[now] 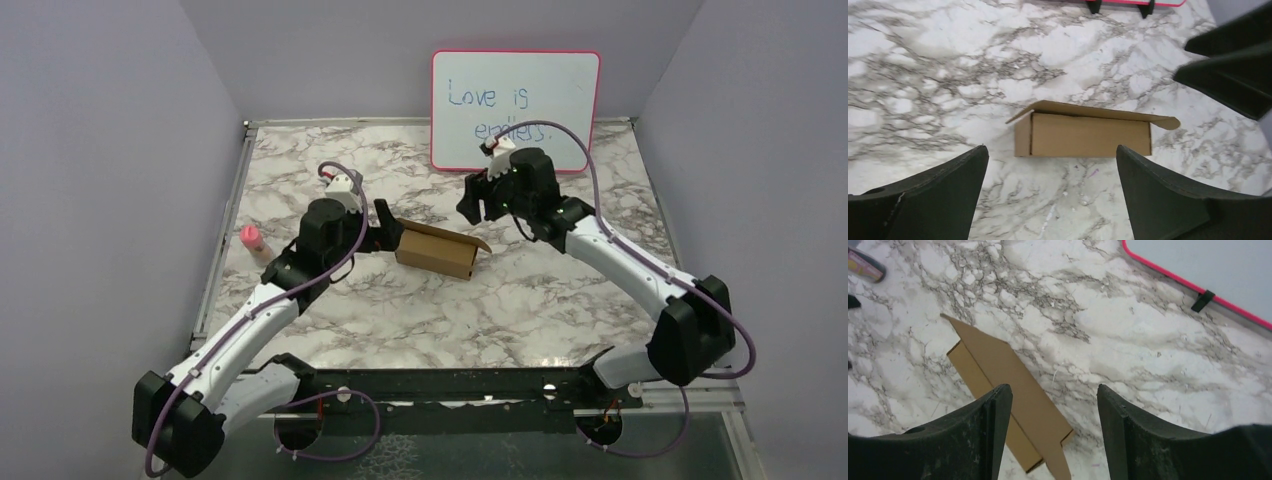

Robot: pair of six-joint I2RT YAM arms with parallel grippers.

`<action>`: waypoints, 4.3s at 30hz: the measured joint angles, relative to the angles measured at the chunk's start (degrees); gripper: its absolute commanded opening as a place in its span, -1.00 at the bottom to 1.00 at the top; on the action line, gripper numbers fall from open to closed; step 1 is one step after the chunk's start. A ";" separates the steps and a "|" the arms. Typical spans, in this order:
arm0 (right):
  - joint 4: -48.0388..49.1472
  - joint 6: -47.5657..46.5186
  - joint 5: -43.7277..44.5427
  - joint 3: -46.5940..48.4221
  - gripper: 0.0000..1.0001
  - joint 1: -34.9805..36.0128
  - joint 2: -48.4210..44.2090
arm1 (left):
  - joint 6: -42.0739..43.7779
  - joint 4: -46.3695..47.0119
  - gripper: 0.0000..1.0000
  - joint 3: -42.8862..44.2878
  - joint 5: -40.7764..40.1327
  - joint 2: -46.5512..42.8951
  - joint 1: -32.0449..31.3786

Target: Fold the paper box

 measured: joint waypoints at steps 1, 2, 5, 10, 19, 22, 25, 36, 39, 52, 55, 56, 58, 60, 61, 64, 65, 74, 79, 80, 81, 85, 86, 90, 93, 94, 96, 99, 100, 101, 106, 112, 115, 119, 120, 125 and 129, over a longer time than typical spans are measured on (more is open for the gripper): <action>-0.09 0.83 0.57 -1.75 0.40 0.00 -2.10 | 1.60 -1.66 0.98 1.66 -0.07 0.17 0.70; -0.07 1.60 0.90 -3.48 0.45 -0.02 -4.22 | 3.76 -4.02 0.98 3.82 -0.02 0.90 1.79; -0.24 3.41 2.43 -8.00 0.73 -0.04 -10.08 | 8.07 -7.69 0.98 7.78 0.79 3.37 4.52; -0.76 4.61 6.97 -13.49 0.76 -0.04 -18.51 | 13.97 -10.95 0.94 9.90 1.73 5.86 7.48; 0.79 6.78 11.41 -18.82 1.00 -0.04 -24.61 | 15.96 -6.88 0.98 6.51 -1.03 1.66 7.56; 2.01 6.73 11.10 -21.77 1.00 -0.04 -25.77 | 18.10 -6.19 0.98 4.50 -1.40 -0.96 7.58; 2.05 6.69 10.78 -23.15 1.00 -0.04 -26.69 | 21.00 -6.12 0.98 5.46 -1.31 0.11 7.58; 0.31 4.70 8.20 -23.15 0.84 -0.04 -27.12 | 28.85 -7.28 0.84 11.85 5.51 10.97 9.51; -0.81 3.65 7.48 -22.86 0.66 -0.04 -25.99 | 31.01 -8.31 0.74 14.84 9.60 14.29 10.32; -2.29 0.48 2.91 -20.04 0.25 -0.04 -17.38 | 38.40 -16.61 0.25 22.97 23.87 25.40 12.87; -2.25 0.20 2.23 -19.96 0.17 -0.04 -16.46 | 38.95 -17.18 0.10 22.97 25.53 26.47 13.40; -2.25 0.11 2.08 -19.96 0.14 -0.04 -16.20 | 39.08 -17.25 0.07 22.97 26.08 26.86 13.46; -2.21 0.09 1.86 -19.96 0.06 -0.04 -15.78 | 39.19 -17.35 0.01 22.97 27.28 27.78 13.53; -2.19 0.07 1.60 -19.96 0.01 -0.04 -15.50 | 39.30 -17.51 -0.04 22.97 28.39 28.50 13.53; -2.19 0.07 1.49 -19.91 -0.02 -0.04 -15.37 | 39.30 -17.55 -0.07 22.97 28.85 28.89 13.53; -1.97 0.07 0.87 -19.74 -0.10 -0.04 -14.73 | 39.26 -17.70 -0.14 22.97 30.51 29.90 13.53; -1.79 0.07 0.70 -19.69 -0.11 -0.04 -14.45 | 39.28 -17.75 -0.17 22.97 30.91 30.05 13.53; -0.96 0.17 -0.37 -19.65 -0.42 -0.04 -12.81 | 38.99 -17.90 -0.40 22.99 34.16 31.08 13.53; -0.83 0.55 -0.50 -19.61 -0.57 -0.04 -12.79 | 38.47 -17.94 -0.55 22.99 35.52 31.12 13.53; -0.81 0.52 -0.48 -19.61 -0.59 -0.04 -12.76 | 38.40 -17.94 -0.58 22.99 35.74 31.17 13.53; -0.81 0.59 -0.48 -19.61 -0.61 -0.04 -12.74 | 38.25 -17.94 -0.60 22.99 35.98 31.28 13.53; -0.76 0.96 -0.50 -19.61 -0.67 -0.04 -12.72 | 37.07 -17.97 -0.66 22.99 36.57 31.52 13.53; -0.74 1.16 -0.50 -19.61 -0.68 -0.04 -12.70 | 36.59 -17.97 -0.68 22.99 36.57 31.52 13.53; -0.61 2.10 -0.48 -19.61 -0.69 -0.04 -12.68 | 33.75 -17.97 -0.72 22.99 36.33 31.52 13.53; -0.59 3.08 -0.46 -19.61 -0.69 -0.04 -12.63 | 31.39 -17.92 -0.72 22.97 35.74 31.45 13.51; -0.59 3.34 -0.44 -19.61 -0.69 -0.02 -12.63 | 30.34 -17.90 -0.72 22.95 35.30 31.34 13.51; -0.59 4.11 -0.28 -19.58 -0.69 0.11 -12.63 | 28.30 -17.59 -0.72 22.73 34.62 30.95 13.42; -0.59 5.27 0.44 -19.54 -0.69 0.52 -12.63 | 25.00 -16.33 -0.72 21.35 33.35 29.44 13.20; -0.59 5.77 0.76 -19.54 -0.69 0.66 -12.63 | 23.76 -15.74 -0.72 20.61 32.74 28.74 12.96; -0.61 6.19 1.07 -19.54 -0.69 0.85 -12.63 | 22.84 -15.28 -0.72 20.04 32.33 28.22 12.74; -0.76 8.48 2.86 -19.12 -0.69 1.64 -12.63 | 18.43 -13.03 -0.72 17.49 29.62 25.97 11.06; -1.81 12.02 5.46 -16.96 -0.70 2.62 -11.76 | 14.88 -10.64 -0.72 15.32 25.40 24.46 8.39; -2.40 13.29 6.82 -16.33 -0.71 3.21 -11.23 | 13.94 -10.10 -0.72 15.02 23.47 24.13 7.50; -2.64 14.69 8.87 -16.33 -0.74 3.63 -10.95 | 13.22 -9.62 -0.72 14.80 21.42 23.98 6.58; -2.64 15.17 9.57 -16.33 -0.74 3.65 -10.86 | 12.96 -9.51 -0.72 14.60 20.83 23.82 6.27; -2.64 17.49 11.63 -16.33 -0.74 3.98 -10.78 | 12.46 -9.25 -0.72 14.16 19.06 23.43 5.14; -2.67 19.80 13.00 -16.33 -0.74 4.37 -10.25 | 12.35 -9.03 -0.72 14.12 18.18 23.43 4.83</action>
